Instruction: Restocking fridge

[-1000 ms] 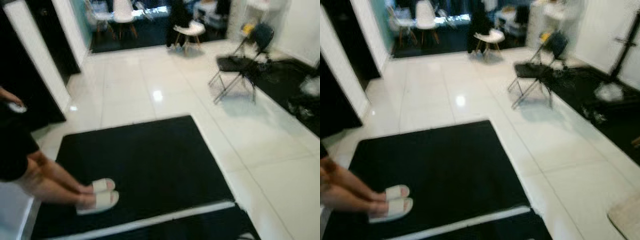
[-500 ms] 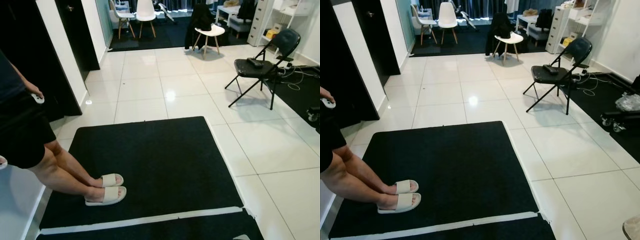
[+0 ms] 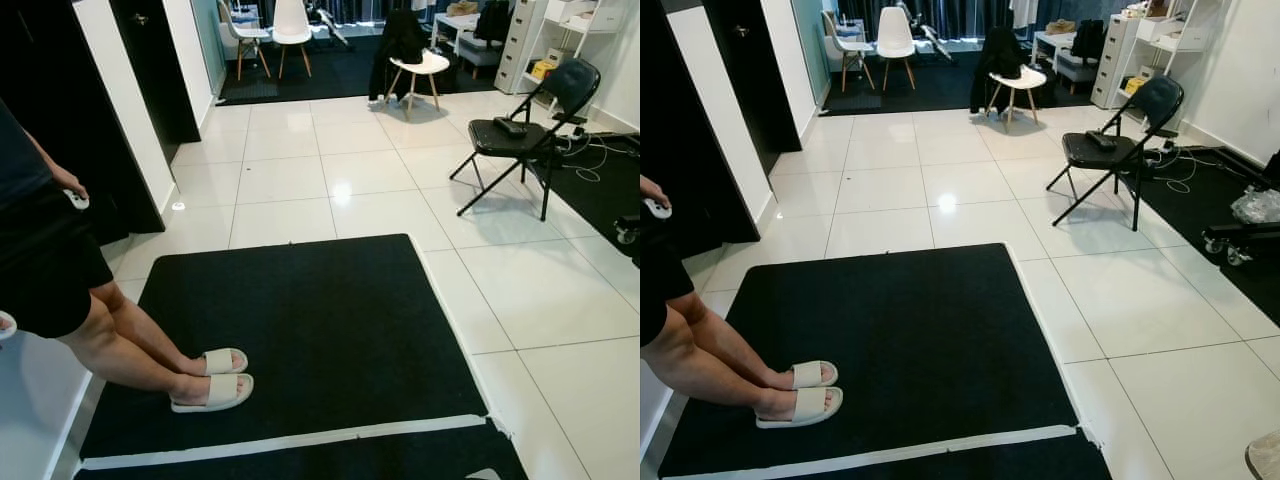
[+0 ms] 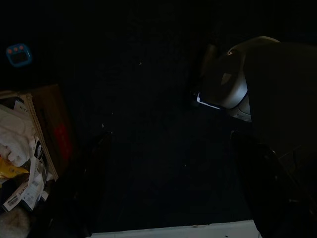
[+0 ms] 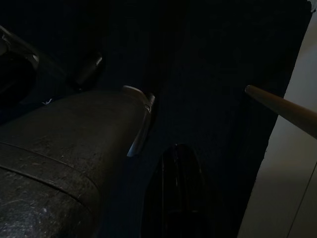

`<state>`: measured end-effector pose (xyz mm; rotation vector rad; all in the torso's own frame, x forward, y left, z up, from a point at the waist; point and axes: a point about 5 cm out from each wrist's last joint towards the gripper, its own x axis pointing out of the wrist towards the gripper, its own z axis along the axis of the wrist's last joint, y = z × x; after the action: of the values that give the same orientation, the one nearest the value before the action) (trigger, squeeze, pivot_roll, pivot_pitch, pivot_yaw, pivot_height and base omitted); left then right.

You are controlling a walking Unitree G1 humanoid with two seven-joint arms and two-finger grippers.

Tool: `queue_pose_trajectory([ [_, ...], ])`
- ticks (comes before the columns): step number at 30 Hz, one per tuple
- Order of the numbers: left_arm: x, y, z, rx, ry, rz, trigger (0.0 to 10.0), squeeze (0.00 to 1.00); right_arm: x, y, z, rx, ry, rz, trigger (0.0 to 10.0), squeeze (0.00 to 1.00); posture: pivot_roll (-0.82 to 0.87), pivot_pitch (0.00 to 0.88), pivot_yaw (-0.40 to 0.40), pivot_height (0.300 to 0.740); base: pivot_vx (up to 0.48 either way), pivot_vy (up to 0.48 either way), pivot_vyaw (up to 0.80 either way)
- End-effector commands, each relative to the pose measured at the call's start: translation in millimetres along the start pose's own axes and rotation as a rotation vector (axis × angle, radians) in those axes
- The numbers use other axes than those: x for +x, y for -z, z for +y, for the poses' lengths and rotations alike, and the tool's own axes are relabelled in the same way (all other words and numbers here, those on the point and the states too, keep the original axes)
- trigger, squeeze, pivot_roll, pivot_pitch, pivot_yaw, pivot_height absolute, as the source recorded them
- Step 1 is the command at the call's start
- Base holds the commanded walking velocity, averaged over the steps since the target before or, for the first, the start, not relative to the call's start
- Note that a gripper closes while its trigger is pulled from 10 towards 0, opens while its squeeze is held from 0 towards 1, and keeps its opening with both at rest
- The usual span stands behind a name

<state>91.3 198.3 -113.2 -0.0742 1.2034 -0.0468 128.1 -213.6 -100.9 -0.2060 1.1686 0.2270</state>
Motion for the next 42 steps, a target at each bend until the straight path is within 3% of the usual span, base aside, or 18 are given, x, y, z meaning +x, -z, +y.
queue_pose_trajectory([
  [1,-0.6,5.6,-0.8,0.002,0.010,0.025,10.0,0.00,0.2,2.9,2.1,0.011,0.001,0.010,10.0,0.00,-0.02,0.000,0.010,0.740,0.247,0.000,0.00],
  [23,-0.5,5.7,-1.7,0.016,0.022,0.029,10.0,0.00,0.0,4.4,1.7,0.011,0.001,0.021,10.0,0.00,-0.03,0.000,0.000,0.740,0.266,0.000,0.00],
  [38,-0.2,5.5,-2.6,0.025,0.025,0.032,10.0,0.00,-0.7,2.9,-3.4,-0.020,0.022,0.029,10.0,0.00,-0.03,0.000,-0.004,0.740,0.273,0.000,-0.75],
  [42,-0.2,5.8,-3.0,0.023,0.027,0.033,10.0,0.00,-0.7,1.8,-4.8,-0.038,0.039,0.029,10.0,0.00,-0.03,0.000,-0.004,0.740,0.273,0.000,0.00],
])
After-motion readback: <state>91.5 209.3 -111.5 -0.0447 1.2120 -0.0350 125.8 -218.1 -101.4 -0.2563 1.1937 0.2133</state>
